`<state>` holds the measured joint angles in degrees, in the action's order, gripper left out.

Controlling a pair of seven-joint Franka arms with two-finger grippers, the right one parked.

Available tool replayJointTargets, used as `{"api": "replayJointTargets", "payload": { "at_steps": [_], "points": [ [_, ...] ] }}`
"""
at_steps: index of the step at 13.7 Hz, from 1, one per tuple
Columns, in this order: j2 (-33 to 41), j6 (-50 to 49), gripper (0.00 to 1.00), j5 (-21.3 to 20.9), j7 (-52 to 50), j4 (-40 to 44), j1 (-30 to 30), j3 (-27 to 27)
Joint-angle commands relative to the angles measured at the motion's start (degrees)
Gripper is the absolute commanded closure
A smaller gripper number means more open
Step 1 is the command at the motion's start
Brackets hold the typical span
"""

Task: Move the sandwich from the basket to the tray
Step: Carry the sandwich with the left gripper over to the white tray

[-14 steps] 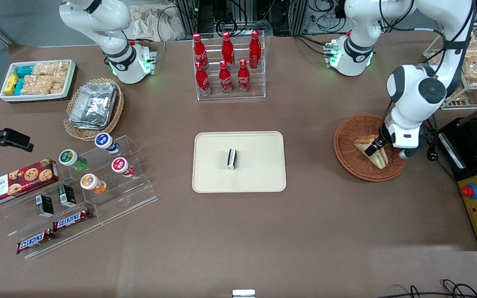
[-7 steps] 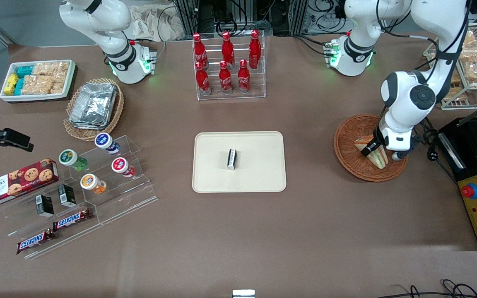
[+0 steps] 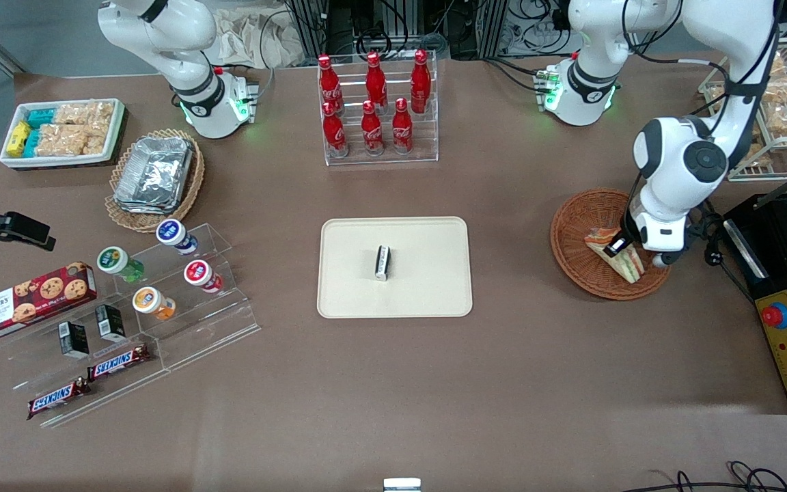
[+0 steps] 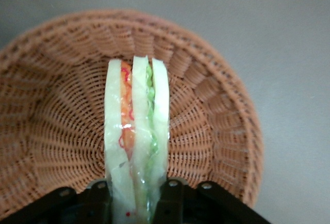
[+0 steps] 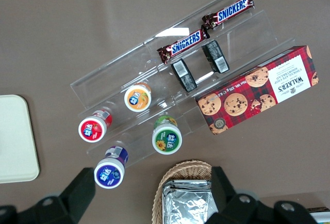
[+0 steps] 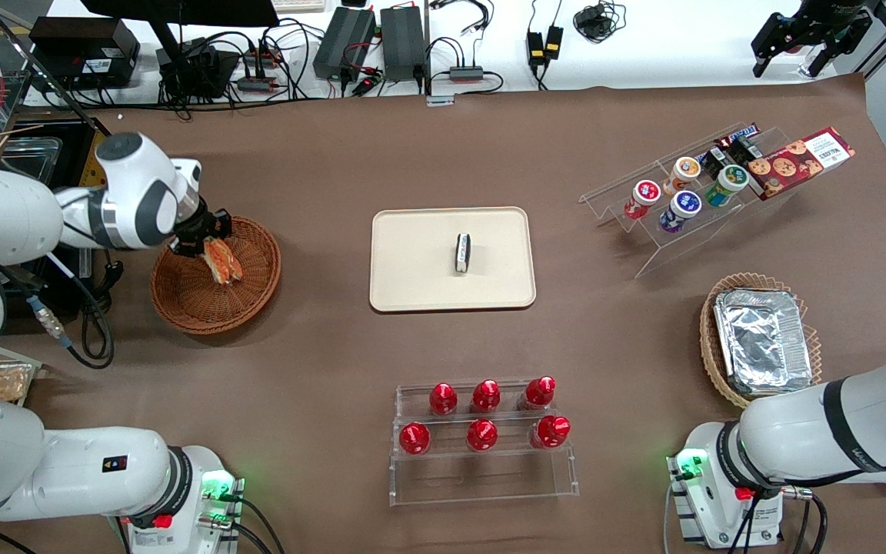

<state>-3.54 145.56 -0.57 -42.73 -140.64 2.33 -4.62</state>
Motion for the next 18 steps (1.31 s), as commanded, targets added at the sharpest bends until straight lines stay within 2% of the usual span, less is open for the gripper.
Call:
{"api": "replayJointTargets", "payload": {
  "at_steps": [1, 3, 6, 10, 13, 14, 16, 18],
  "points": [
    [3.72, -17.35, 1.00, -0.40, 5.69, 9.73, -0.13, -0.12],
    [2.93, -28.52, 1.00, -0.13, 12.03, 18.61, -0.22, -0.21],
    [2.67, -41.36, 1.00, -0.22, 15.39, 30.65, -0.92, -1.08],
    [-0.93, -56.59, 1.00, 0.31, 17.59, 49.73, -0.84, -7.22],
    [-2.51, -56.53, 0.99, 1.35, 17.33, 52.66, -0.84, -16.27],
    [-2.78, -56.35, 1.00, 3.45, 17.68, 52.49, -0.92, -18.12],
    [-4.79, -55.91, 1.00, 3.21, 17.94, 52.31, -2.06, -22.42],
    [-9.35, -53.72, 1.00, 3.21, 17.94, 52.13, -5.56, -23.85]
  ]
}}
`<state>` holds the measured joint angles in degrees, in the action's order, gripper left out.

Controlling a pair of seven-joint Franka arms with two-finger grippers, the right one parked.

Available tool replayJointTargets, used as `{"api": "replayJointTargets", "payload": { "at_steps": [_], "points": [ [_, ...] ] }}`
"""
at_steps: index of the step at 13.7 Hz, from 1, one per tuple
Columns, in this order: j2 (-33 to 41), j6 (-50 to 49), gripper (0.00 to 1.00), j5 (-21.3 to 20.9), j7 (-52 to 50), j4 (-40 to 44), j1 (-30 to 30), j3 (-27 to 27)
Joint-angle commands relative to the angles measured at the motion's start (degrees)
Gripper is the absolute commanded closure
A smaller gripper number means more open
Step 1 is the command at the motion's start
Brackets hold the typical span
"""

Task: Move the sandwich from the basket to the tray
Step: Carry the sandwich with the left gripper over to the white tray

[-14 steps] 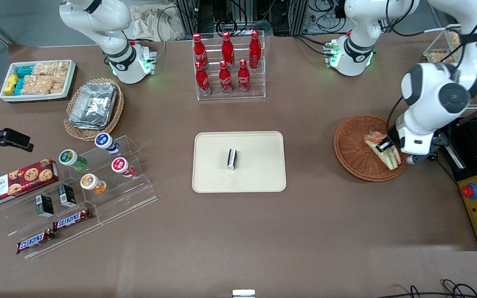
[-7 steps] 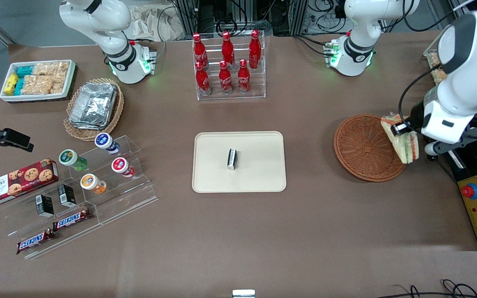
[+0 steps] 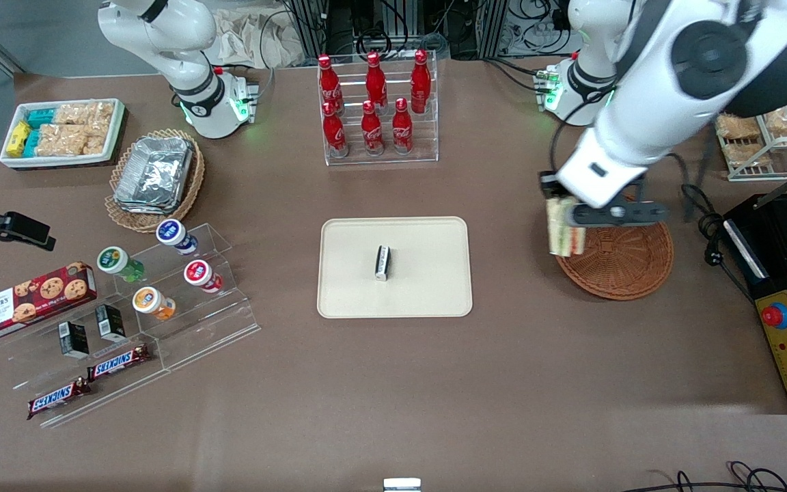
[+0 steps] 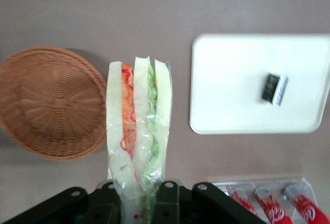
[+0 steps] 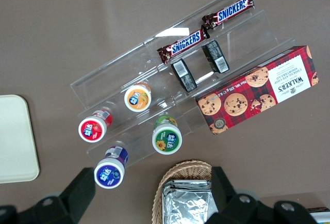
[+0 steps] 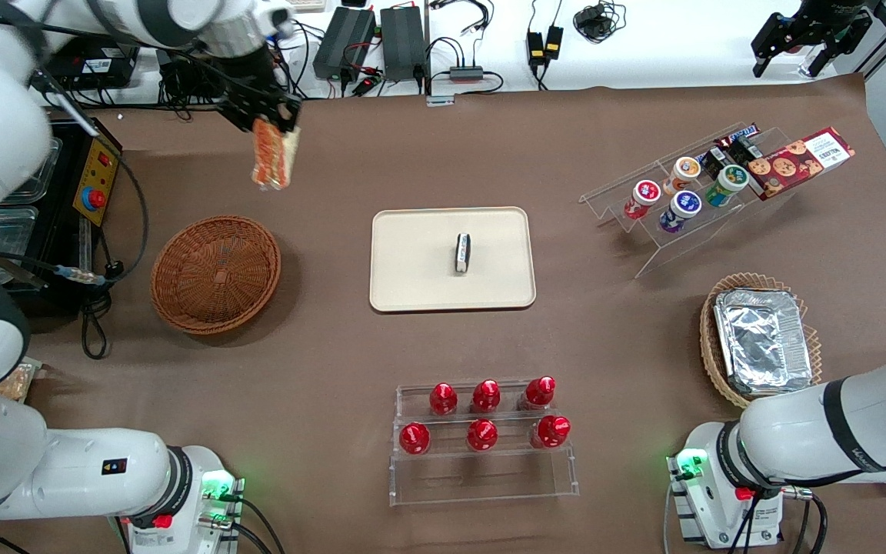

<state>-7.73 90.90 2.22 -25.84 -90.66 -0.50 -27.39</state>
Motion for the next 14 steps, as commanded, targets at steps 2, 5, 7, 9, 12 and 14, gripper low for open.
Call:
{"api": "replayJointTargets", "payload": {
  "at_steps": [2, 5, 7, 9, 12, 14],
  "points": [
    [-10.69, 5.40, 1.00, -0.28, 0.53, 2.07, -7.31, -1.09],
    [-18.08, 11.64, 1.00, -5.72, -2.27, 2.07, -11.19, -1.09],
    [-21.51, 17.52, 1.00, -6.26, -6.40, 2.07, -11.37, -1.00],
    [-24.42, 19.57, 1.00, -8.10, -7.21, 2.07, -11.28, -1.00],
    [-28.81, 25.18, 1.00, -8.46, -8.78, 2.07, -11.19, -0.65],
    [-30.93, 26.96, 1.00, -12.04, -10.98, 1.72, -11.19, -0.65]
  ]
}}
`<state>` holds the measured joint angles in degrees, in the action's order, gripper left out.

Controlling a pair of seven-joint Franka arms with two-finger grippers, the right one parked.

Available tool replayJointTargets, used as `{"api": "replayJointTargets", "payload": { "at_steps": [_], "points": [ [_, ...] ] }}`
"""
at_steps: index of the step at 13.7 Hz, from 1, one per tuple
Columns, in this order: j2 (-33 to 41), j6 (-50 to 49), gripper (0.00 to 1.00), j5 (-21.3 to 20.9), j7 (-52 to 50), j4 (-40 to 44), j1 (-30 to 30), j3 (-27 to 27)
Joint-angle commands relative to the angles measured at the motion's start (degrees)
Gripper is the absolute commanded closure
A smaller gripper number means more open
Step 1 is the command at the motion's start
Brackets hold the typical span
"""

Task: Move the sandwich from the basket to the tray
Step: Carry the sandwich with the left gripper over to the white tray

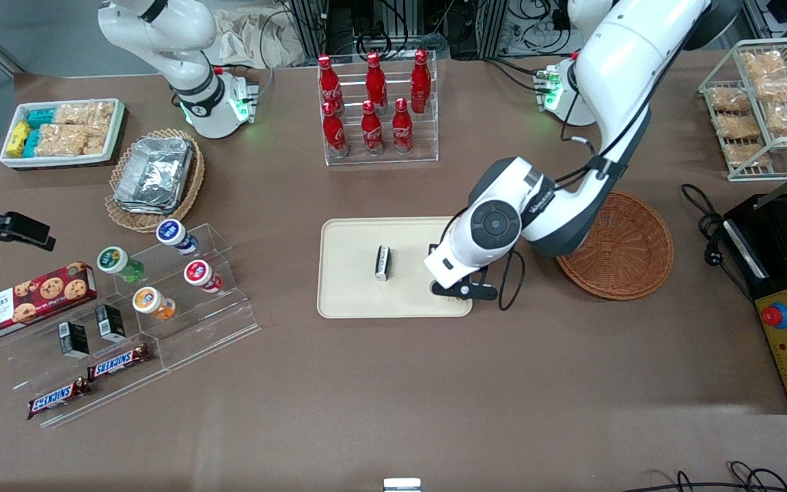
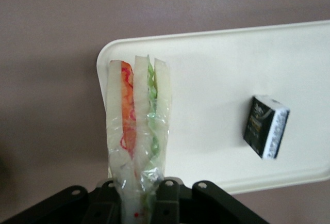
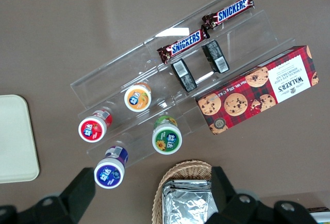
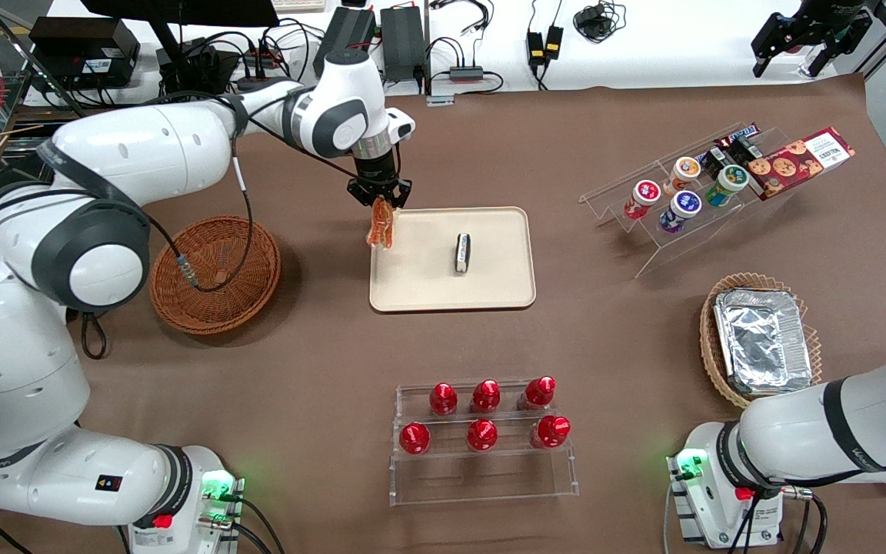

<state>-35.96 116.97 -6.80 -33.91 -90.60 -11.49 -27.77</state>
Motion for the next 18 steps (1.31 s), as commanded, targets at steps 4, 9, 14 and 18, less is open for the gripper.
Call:
{"api": "replayJointTargets", "payload": {
  "at_steps": [4, 9, 14, 18],
  "points": [
    [-4.64, 1.24, 1.00, -4.81, -4.49, 0.69, -0.37, -0.27],
    [-6.31, 2.12, 0.31, -8.05, -9.84, 0.43, -2.56, -0.27],
    [-5.61, 1.24, 0.00, -9.12, -12.31, 0.69, -2.75, -0.45],
    [2.00, -3.47, 0.00, -8.50, -12.40, 1.40, -0.56, -0.45]
  ]
}}
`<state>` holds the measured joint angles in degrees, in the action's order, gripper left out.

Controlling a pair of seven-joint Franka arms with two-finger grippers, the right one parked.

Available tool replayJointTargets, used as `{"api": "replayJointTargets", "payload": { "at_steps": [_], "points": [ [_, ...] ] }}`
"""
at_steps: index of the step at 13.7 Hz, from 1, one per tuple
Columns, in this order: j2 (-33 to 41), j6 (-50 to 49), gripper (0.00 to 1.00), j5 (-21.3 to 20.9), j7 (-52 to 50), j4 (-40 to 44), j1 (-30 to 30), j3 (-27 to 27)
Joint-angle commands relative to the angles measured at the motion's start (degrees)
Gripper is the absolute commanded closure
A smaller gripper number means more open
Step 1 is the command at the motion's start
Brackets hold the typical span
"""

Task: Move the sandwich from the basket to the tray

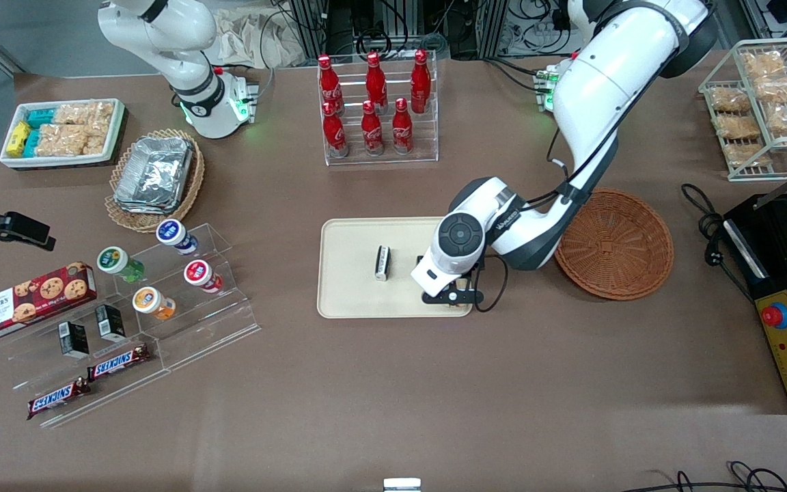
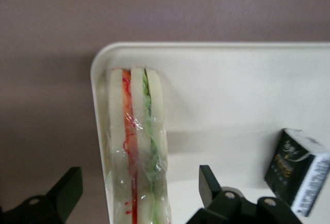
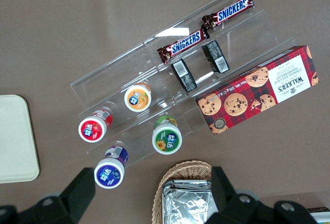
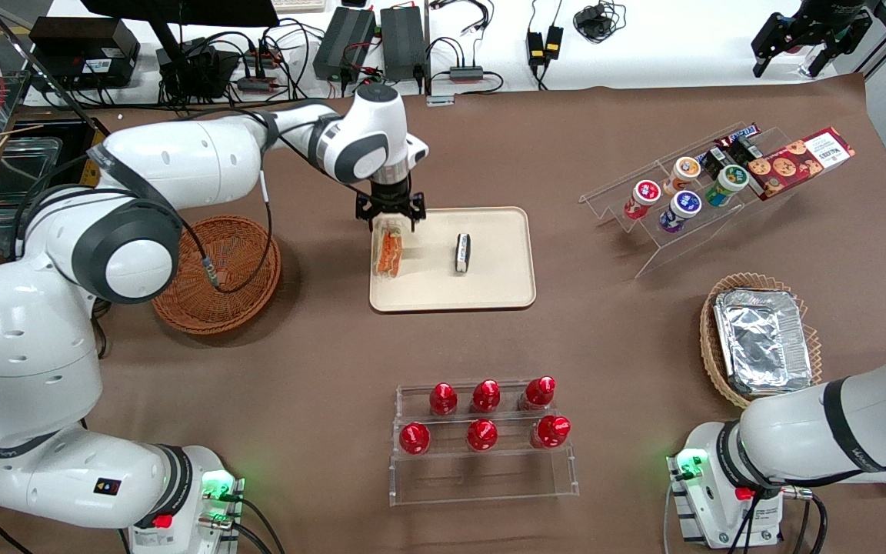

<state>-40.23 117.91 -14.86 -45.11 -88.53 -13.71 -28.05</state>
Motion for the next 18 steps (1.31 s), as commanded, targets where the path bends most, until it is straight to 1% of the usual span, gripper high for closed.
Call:
{"api": "replayJointTargets", "payload": {
  "at_steps": [1, 2, 4, 5, 6, 7, 8, 10, 11, 14, 15, 16, 18],
  "points": [
    [10.65, -9.49, 0.00, -0.35, -0.52, -0.51, 1.84, -0.17],
    [14.18, -12.76, 0.00, 0.35, -0.08, -0.51, 3.76, -0.25],
    [19.90, -14.19, 0.00, 2.98, 0.02, -0.51, 6.05, -0.17],
    [22.28, -15.41, 0.00, 3.08, -0.07, -0.51, 7.37, -0.25],
    [25.08, -17.86, 0.00, 3.34, 0.02, -0.42, 7.73, 0.01],
    [28.07, -19.71, 0.00, 4.21, 0.63, -0.33, 7.73, 1.66],
    [30.97, -20.86, 0.00, 5.79, 3.68, -0.42, 7.12, 5.51],
    [37.65, -25.50, 0.00, 11.75, 17.17, -0.68, 6.85, 12.63],
    [40.29, -27.80, 0.00, 13.26, 23.94, -0.94, 6.77, 16.23],
    [44.44, -30.62, 0.00, 13.45, 40.66, -2.09, 6.06, 24.77],
    [44.45, -32.46, 0.00, 13.45, 45.32, -1.65, 6.24, 26.27],
    [44.36, -32.82, 0.00, 13.45, 47.89, -1.48, 6.85, 26.90],
    [42.96, -32.83, 0.00, 13.45, 48.97, -0.07, 8.34, 26.82]
  ]
}}
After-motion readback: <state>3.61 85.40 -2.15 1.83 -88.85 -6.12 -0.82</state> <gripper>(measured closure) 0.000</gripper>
